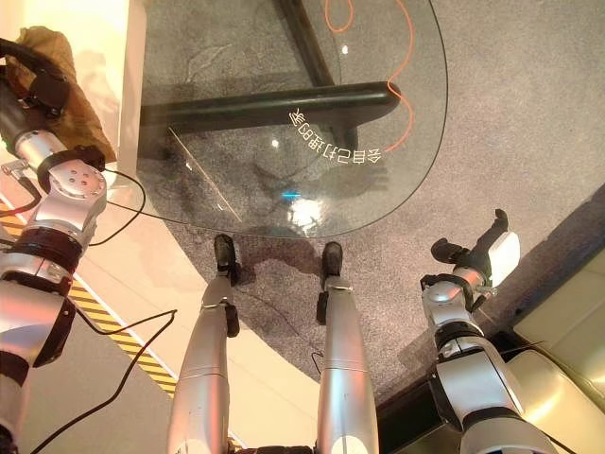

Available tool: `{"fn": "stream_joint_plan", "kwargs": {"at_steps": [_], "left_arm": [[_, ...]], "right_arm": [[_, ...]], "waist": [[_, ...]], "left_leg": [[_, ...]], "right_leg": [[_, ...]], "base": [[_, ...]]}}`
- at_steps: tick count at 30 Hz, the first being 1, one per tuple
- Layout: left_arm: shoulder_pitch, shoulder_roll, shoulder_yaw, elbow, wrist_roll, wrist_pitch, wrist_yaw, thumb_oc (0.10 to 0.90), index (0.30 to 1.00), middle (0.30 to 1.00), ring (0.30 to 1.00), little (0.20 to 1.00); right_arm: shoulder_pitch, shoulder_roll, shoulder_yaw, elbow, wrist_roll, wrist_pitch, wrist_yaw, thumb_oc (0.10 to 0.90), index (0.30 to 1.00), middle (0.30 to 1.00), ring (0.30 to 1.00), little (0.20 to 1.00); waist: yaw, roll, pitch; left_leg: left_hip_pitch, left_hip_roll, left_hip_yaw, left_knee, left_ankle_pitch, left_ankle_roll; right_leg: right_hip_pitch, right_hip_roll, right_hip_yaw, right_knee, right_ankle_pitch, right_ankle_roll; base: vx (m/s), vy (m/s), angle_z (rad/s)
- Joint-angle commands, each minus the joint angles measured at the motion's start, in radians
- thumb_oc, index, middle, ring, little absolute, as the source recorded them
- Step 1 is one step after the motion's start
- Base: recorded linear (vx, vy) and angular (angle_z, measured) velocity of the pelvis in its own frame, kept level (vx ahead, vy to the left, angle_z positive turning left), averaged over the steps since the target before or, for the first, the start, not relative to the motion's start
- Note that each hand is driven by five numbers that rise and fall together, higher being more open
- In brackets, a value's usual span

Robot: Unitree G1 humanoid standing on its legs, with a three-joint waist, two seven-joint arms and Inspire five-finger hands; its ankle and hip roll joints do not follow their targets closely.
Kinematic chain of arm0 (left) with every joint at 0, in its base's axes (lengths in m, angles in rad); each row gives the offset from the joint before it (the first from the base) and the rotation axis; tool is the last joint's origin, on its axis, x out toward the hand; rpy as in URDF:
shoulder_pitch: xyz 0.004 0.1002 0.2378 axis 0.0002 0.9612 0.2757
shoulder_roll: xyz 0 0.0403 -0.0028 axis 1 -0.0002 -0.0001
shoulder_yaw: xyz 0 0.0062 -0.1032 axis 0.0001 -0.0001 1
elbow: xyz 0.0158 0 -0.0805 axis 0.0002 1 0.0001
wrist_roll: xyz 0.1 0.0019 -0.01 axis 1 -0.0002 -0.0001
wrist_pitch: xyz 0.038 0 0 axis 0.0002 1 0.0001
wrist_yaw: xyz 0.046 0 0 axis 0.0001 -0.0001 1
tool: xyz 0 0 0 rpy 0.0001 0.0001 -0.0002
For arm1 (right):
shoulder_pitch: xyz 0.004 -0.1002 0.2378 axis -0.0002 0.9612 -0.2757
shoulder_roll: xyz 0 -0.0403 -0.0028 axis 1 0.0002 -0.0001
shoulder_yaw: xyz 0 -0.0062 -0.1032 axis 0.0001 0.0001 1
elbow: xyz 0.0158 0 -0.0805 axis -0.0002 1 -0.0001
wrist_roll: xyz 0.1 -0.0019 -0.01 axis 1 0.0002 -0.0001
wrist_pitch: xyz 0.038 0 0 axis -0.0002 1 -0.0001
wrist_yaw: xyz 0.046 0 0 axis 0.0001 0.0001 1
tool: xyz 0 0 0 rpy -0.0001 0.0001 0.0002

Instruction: Wipe the table with a cloth and put it in the basket.

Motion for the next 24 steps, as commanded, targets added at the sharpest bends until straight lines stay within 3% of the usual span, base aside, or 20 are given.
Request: {"fn": "stream_joint_plan", "kwargs": {"at_steps": [1,24], "left_arm": [[-0.146,0.144,0.024,0.008,0.054,-0.027,0.090,0.100,0.300,0.300,0.300,0.200],[-0.191,0.161,-0.066,0.021,-0.024,0.088,-0.138,0.100,0.300,0.300,0.300,0.200]], "right_arm": [[0.014,-0.052,0.005,0.008,0.018,-0.022,-0.037,0.800,0.900,0.900,0.900,0.900],[0.031,-0.078,0.002,-0.010,-0.015,-0.029,-0.026,0.800,0.900,0.900,0.900,0.900]], "waist": [[0.003,-0.007,-0.029],[-0.010,-0.018,-0.029]], "left_leg": [[-0.004,-0.017,0.021,0.170,-0.170,0.064],[-0.048,-0.022,0.024,0.190,-0.175,0.072]], "right_leg": [[0.043,-0.003,-0.045,-0.118,0.072,-0.006],[0.004,0.002,-0.031,-0.121,0.094,-0.001]], "base": [[0.00,0.000,0.00],[0.00,0.016,0.00]]}}
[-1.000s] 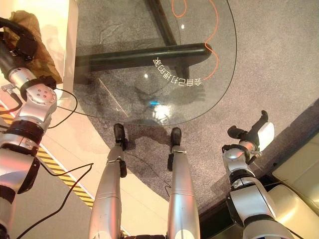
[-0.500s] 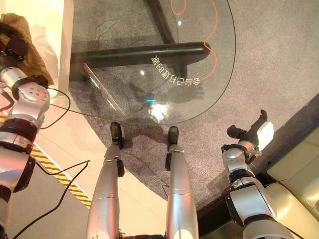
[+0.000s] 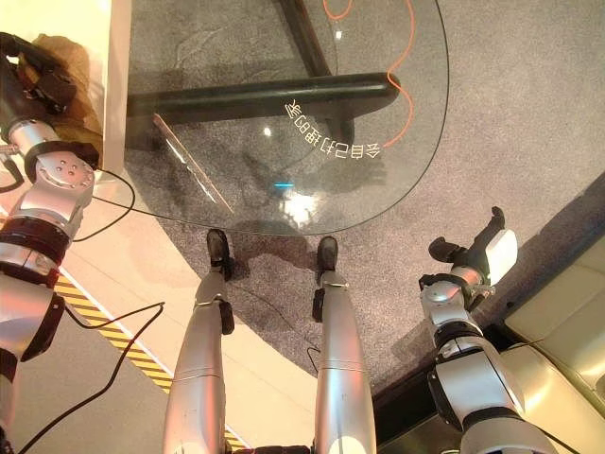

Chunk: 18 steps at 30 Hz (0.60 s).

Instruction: Wipe the table with a cloth and put it in the basket.

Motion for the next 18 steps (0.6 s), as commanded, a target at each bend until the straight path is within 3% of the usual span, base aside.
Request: {"fn": "stream_joint_plan", "kwargs": {"at_steps": [1,4,5,6,7,18], "left_arm": [[-0.138,0.136,0.012,0.010,-0.010,-0.021,0.032,0.100,0.300,0.300,0.300,0.200],[-0.137,0.134,0.012,0.019,-0.020,-0.017,0.014,0.100,0.300,0.300,0.300,0.200],[-0.139,0.134,0.010,0.023,-0.025,-0.014,0.007,0.188,0.375,0.375,0.375,0.288],[-0.140,0.135,0.009,0.025,-0.027,-0.012,0.005,0.311,0.481,0.481,0.481,0.411],[-0.139,0.132,0.010,0.028,-0.043,-0.005,-0.003,0.800,0.900,0.900,0.900,0.900],[-0.139,0.132,0.011,0.045,-0.066,0.006,-0.027,0.800,0.900,0.900,0.900,0.900]], "right_arm": [[0.032,-0.077,-0.016,0.008,-0.005,-0.024,-0.028,0.800,0.900,0.900,0.900,0.900],[0.031,-0.075,-0.015,0.008,-0.005,-0.025,-0.031,0.800,0.900,0.900,0.900,0.900],[0.031,-0.077,-0.014,0.008,-0.003,-0.028,-0.030,0.800,0.900,0.900,0.900,0.900],[0.031,-0.077,-0.014,0.009,-0.002,-0.028,-0.030,0.800,0.900,0.900,0.900,0.900],[0.029,-0.078,-0.015,0.009,-0.004,-0.026,-0.028,0.800,0.900,0.900,0.900,0.900],[0.031,-0.077,-0.014,0.004,-0.002,-0.033,-0.027,0.800,0.900,0.900,0.900,0.900]], "waist": [[0.005,-0.012,-0.029],[0.004,-0.013,-0.029],[0.004,-0.013,-0.029],[0.004,-0.013,-0.029],[0.004,-0.014,-0.029],[0.004,-0.014,-0.029]], "left_leg": [[-0.010,-0.022,0.023,0.174,-0.176,0.076],[-0.014,-0.024,0.022,0.175,-0.176,0.078],[-0.016,-0.025,0.021,0.177,-0.177,0.078],[-0.017,-0.025,0.021,0.178,-0.177,0.078],[-0.018,-0.025,0.020,0.179,-0.178,0.078],[-0.017,-0.024,0.020,0.173,-0.173,0.077]], "right_leg": [[0.034,0.003,-0.030,-0.127,0.094,-0.001],[0.030,0.003,-0.029,-0.128,0.097,-0.001],[0.027,0.003,-0.028,-0.128,0.098,-0.001],[0.027,0.003,-0.028,-0.127,0.098,-0.001],[0.026,0.002,-0.028,-0.125,0.097,0.000],[0.026,-0.002,-0.028,-0.133,0.105,0.003]], "base": [[0.00,0.000,0.00],[0.00,0.000,0.00],[0.00,0.000,0.00],[0.00,0.000,0.00],[0.00,0.000,0.00],[0.00,0.000,0.00]]}}
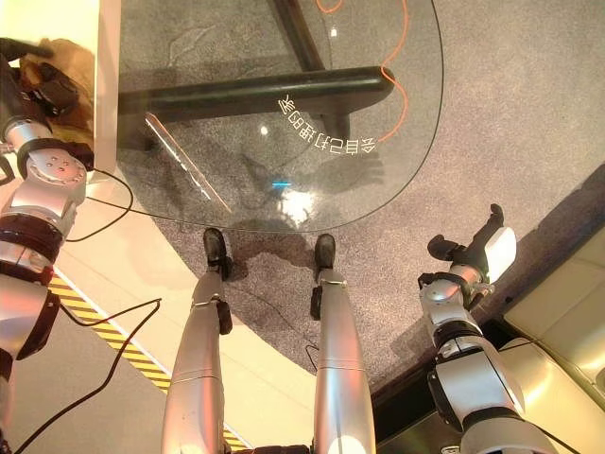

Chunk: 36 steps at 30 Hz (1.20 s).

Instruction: Wipe the table with a cloth and put it in the basket.

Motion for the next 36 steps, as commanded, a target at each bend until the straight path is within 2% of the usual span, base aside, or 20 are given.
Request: {"fn": "stream_joint_plan", "kwargs": {"at_steps": [1,8,16,26,32,36], "left_arm": [[-0.128,0.103,0.014,0.026,0.000,-0.039,0.053,0.800,0.900,0.900,0.900,0.900],[-0.130,0.105,0.012,0.026,-0.006,-0.036,0.064,0.800,0.900,0.900,0.900,0.900],[-0.135,0.109,0.013,0.033,-0.017,-0.062,0.086,0.800,0.900,0.900,0.900,0.900],[-0.109,0.117,0.080,-0.060,-0.024,-0.251,0.213,0.800,0.900,0.900,0.900,0.900],[-0.066,0.131,0.118,-0.113,-0.020,-0.302,0.255,0.800,0.900,0.900,0.900,0.900],[-0.020,0.159,0.159,-0.141,-0.026,-0.350,0.265,0.800,0.900,0.900,0.900,0.900]], "right_arm": [[0.025,-0.078,-0.015,0.011,-0.003,-0.025,-0.026,0.800,0.900,0.900,0.900,0.900],[0.025,-0.076,-0.011,0.004,0.002,-0.020,-0.032,0.800,0.900,0.900,0.900,0.900],[0.023,-0.077,-0.007,0.008,0.010,-0.026,-0.027,0.800,0.900,0.900,0.900,0.900],[0.061,-0.051,-0.024,0.010,0.027,-0.041,-0.026,0.800,0.900,0.900,0.900,0.900],[0.088,-0.038,-0.036,0.013,0.033,-0.045,-0.028,0.800,0.900,0.900,0.900,0.900],[0.119,-0.027,-0.055,0.016,0.034,-0.052,-0.028,0.800,0.900,0.900,0.900,0.900]], "waist": [[0.011,-0.012,-0.029],[0.010,-0.011,-0.029],[0.012,-0.012,-0.029],[0.023,-0.014,-0.029],[0.032,-0.004,-0.029],[0.041,0.006,-0.029]], "left_leg": [[-0.010,-0.025,0.020,0.171,-0.172,0.077],[-0.006,-0.024,0.021,0.168,-0.168,0.075],[0.001,-0.024,0.021,0.158,-0.165,0.074],[0.061,-0.025,0.018,0.120,-0.158,0.071],[0.137,-0.034,0.014,0.081,-0.146,0.066],[0.224,-0.039,0.020,0.032,-0.132,0.059]], "right_leg": [[0.039,-0.003,-0.029,-0.142,0.106,0.004],[0.042,-0.005,-0.029,-0.146,0.109,0.005],[0.050,-0.005,-0.032,-0.153,0.109,0.004],[0.103,-0.004,-0.035,-0.177,0.114,0.012],[0.173,-0.009,-0.036,-0.204,0.118,0.018],[0.262,-0.020,-0.045,-0.243,0.123,0.029]], "base": [[0.00,0.000,0.00],[0.00,0.000,0.00],[0.00,0.000,0.00],[-0.02,-0.046,0.01],[-0.03,-0.039,0.01],[-0.04,-0.051,-0.01]]}}
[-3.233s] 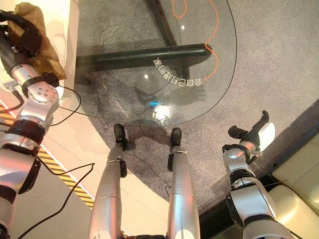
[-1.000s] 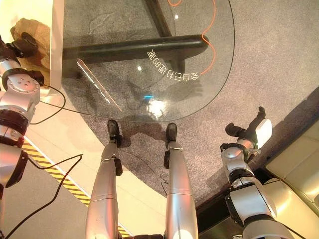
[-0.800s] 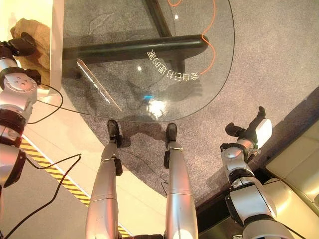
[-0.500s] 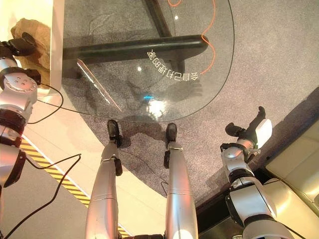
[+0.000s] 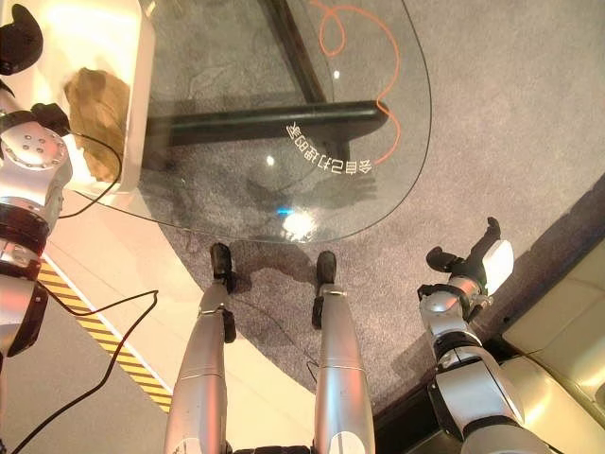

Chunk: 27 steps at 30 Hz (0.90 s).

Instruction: Wipe the table with a cloth and put it in the basket.

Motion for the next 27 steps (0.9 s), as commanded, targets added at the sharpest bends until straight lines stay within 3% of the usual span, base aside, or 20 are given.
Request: {"fn": "stream_joint_plan", "kwargs": {"at_steps": [1,7,15,21,23,27], "left_arm": [[-0.021,0.129,0.088,-0.039,0.001,-0.121,0.074,0.800,0.900,0.900,0.900,0.900],[0.098,0.177,0.170,-0.069,-0.074,-0.154,-0.035,0.800,0.900,0.900,0.900,0.900],[0.437,0.166,0.320,-0.115,-0.194,-0.126,-0.315,0.800,0.900,0.900,0.900,0.900],[0.728,0.067,0.457,-0.149,-0.212,-0.095,-0.445,0.800,0.900,0.900,0.900,0.900],[0.849,-0.011,0.494,-0.143,-0.177,-0.093,-0.511,0.800,0.900,0.900,0.900,0.900],[0.963,-0.092,0.495,-0.126,-0.131,-0.092,-0.586,0.800,0.900,0.900,0.900,0.900]], "right_arm": [[0.047,-0.040,-0.054,0.011,0.034,-0.039,-0.033,0.800,0.900,0.900,0.900,0.900],[0.112,-0.030,-0.094,0.015,0.030,-0.031,-0.010,0.800,0.900,0.900,0.900,0.900],[0.307,-0.005,-0.156,0.018,0.011,-0.025,0.057,0.800,0.900,0.900,0.900,0.900],[0.445,0.041,-0.192,-0.010,-0.038,0.002,0.080,0.800,0.900,0.900,0.900,0.900],[0.498,0.070,-0.210,-0.009,-0.067,0.021,0.098,0.800,0.900,0.900,0.900,0.900],[0.546,0.090,-0.223,-0.001,-0.079,0.058,0.146,0.800,0.900,0.900,0.900,0.900]], "waist": [[0.017,0.007,-0.028],[0.037,0.024,-0.029],[0.073,0.030,-0.181],[0.086,0.029,-0.275],[0.094,0.026,-0.324],[0.101,0.023,-0.375]], "left_leg": [[0.062,-0.043,0.028,0.081,-0.135,0.068],[0.263,-0.053,0.035,-0.027,-0.124,0.059],[0.467,-0.067,0.026,-0.191,-0.091,0.053],[0.612,-0.064,0.025,-0.293,-0.073,0.049],[0.661,-0.060,0.028,-0.322,-0.070,0.047],[0.696,-0.058,0.029,-0.335,-0.075,0.046]], "right_leg": [[0.104,-0.024,-0.034,-0.212,0.130,0.030],[0.303,-0.042,-0.053,-0.293,0.126,0.047],[0.527,-0.060,-0.081,-0.439,0.145,0.061],[0.693,-0.066,-0.107,-0.546,0.167,0.073],[0.747,-0.071,-0.120,-0.575,0.173,0.079],[0.794,-0.074,-0.131,-0.600,0.178,0.086]], "base": [[-0.04,-0.052,0.03],[-0.02,-0.045,0.04],[0.06,-0.045,0.05],[0.13,-0.016,0.08],[0.20,0.012,0.10],[0.14,0.014,0.11]]}}
